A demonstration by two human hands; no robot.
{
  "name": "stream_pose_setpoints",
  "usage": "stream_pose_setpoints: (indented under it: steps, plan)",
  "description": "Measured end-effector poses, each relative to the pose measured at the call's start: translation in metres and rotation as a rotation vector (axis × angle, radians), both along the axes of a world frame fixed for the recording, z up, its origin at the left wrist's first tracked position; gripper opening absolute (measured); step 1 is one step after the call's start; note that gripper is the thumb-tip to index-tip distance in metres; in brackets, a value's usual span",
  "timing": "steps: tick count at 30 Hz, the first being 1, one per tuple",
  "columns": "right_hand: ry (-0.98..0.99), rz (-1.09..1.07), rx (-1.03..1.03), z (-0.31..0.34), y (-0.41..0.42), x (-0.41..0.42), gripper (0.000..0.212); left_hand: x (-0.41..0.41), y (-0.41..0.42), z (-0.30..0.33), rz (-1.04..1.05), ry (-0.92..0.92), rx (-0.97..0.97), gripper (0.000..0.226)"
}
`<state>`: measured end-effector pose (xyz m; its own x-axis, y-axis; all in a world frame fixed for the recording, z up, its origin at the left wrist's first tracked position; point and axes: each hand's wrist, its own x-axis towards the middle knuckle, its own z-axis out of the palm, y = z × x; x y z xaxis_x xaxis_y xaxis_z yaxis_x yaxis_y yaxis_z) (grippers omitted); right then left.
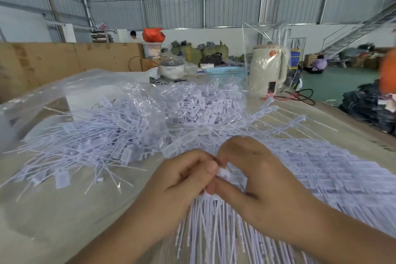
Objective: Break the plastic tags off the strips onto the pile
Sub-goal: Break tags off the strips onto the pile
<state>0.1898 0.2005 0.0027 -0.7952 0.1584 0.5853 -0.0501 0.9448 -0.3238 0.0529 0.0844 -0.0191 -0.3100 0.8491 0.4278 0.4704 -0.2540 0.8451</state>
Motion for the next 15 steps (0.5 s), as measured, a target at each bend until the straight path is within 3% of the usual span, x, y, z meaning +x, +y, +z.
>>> stream_pose_setpoints:
  steps: [4,7,11,15]
  plan:
    - [-0.072,0.027,-0.100,-0.004,-0.001,-0.005,0.016,-0.007,0.003,0.001,0.223,0.075,-0.019,0.018]
    - [-0.111,-0.005,-0.247,-0.011,0.006,-0.006,0.015,-0.018,0.000,0.007,0.312,0.043,-0.029,0.023]
    - [-0.170,-0.049,-0.243,-0.021,0.011,-0.010,0.022,-0.025,-0.004,0.005,0.250,0.151,-0.189,0.014]
    - [-0.240,0.009,-0.096,-0.025,0.010,-0.012,0.014,-0.017,-0.002,-0.004,0.168,0.419,-0.401,0.036]
